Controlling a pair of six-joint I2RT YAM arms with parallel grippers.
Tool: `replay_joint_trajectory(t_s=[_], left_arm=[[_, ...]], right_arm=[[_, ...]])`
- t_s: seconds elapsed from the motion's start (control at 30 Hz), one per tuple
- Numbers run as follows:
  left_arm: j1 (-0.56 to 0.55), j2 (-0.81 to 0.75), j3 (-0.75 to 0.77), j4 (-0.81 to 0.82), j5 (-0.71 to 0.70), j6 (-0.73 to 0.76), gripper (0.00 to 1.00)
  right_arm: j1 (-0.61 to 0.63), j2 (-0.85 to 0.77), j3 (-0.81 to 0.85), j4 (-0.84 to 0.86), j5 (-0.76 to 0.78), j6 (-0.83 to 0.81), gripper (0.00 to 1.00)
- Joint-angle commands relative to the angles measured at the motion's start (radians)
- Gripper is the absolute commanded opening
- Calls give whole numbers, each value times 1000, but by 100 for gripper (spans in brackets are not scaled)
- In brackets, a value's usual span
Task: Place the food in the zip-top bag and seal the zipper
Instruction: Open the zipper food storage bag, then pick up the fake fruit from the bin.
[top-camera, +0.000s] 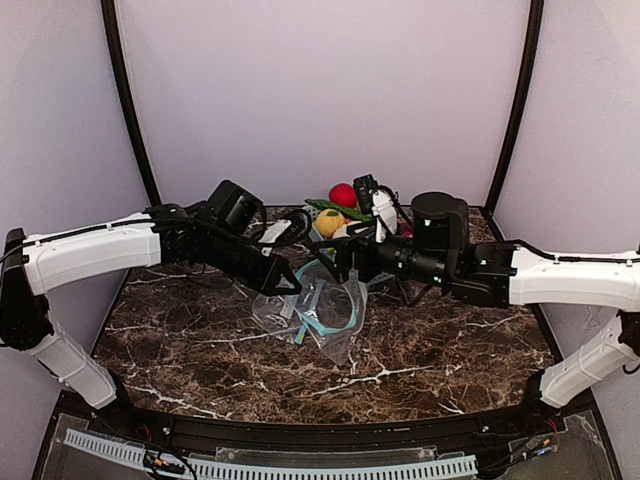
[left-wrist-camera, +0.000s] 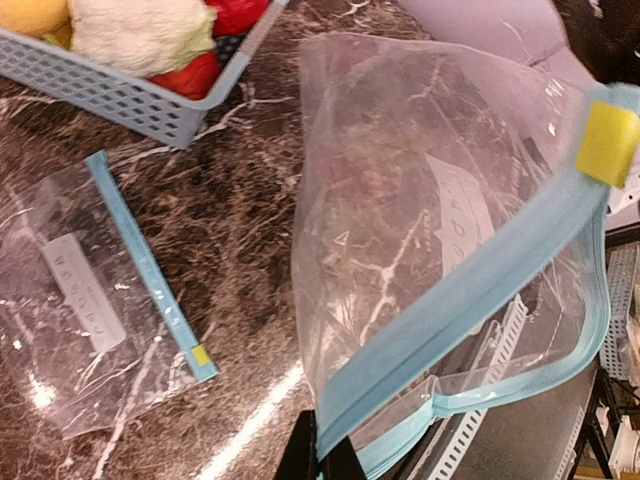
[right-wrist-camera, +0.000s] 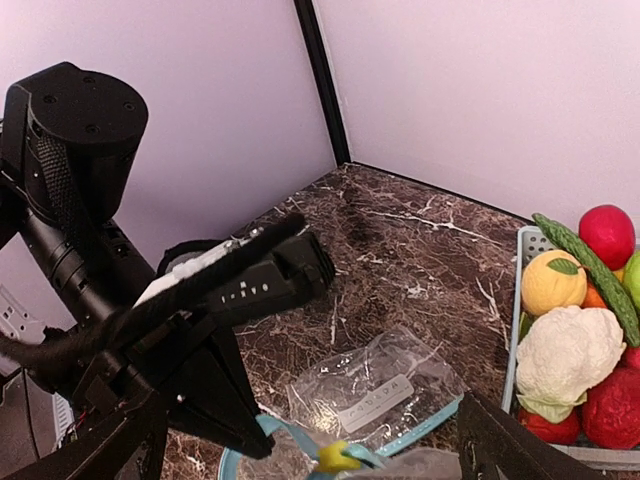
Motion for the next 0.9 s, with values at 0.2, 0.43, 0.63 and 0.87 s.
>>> replay_joint_trajectory(t_s=[0.2, 0.43, 0.63, 0.87], left_arm=[[183, -159, -35, -92, -64, 2, 1], [235, -202, 116, -304, -418, 171, 1], [292, -175, 152, -363, -615, 270, 1], [320, -98, 43, -228, -500, 275, 1]], right_arm=[[2, -214, -41, -112, 55, 84, 99], [-115, -201, 42, -457, 186, 148, 99], [-284, -151, 71, -602, 154, 168, 99], [-496, -61, 81, -624, 13, 138, 99]])
